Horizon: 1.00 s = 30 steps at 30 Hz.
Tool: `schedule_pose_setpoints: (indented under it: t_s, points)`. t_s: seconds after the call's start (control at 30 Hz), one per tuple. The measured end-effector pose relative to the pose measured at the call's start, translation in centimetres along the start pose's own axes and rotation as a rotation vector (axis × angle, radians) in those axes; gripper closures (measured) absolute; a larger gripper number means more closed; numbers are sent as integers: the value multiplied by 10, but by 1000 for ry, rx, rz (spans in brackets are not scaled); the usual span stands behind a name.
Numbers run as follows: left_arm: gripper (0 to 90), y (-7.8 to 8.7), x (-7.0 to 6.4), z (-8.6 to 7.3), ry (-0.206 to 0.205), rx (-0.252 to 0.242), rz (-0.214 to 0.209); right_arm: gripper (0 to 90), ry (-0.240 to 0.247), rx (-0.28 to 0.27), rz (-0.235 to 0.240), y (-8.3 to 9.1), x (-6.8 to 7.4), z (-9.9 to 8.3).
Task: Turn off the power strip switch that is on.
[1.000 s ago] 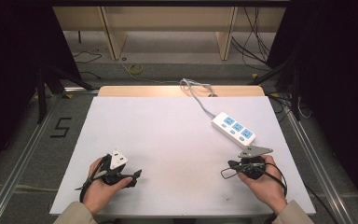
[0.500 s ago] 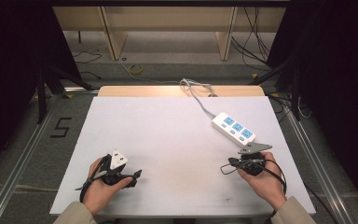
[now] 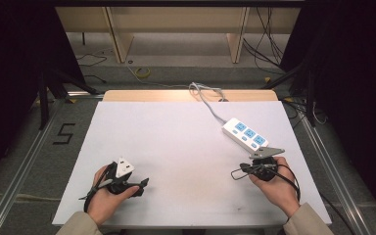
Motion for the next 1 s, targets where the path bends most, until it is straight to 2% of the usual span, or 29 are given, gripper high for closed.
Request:
schedule_pose_setpoints:
  t_s: [1.0]
  points:
    - [205,0,0,0,1,1,1,900,-3,15,-33,-7,-20,14]
Point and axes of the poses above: each handheld gripper's, and its own axes: y roughly backward along the jaws, z roughly out of its top, x roughly to its left, the point moved 10 cm from there along -y, roughly forward along the jaws, and after that the axes turned 13 degrees about -x, right-handed, at the moved point
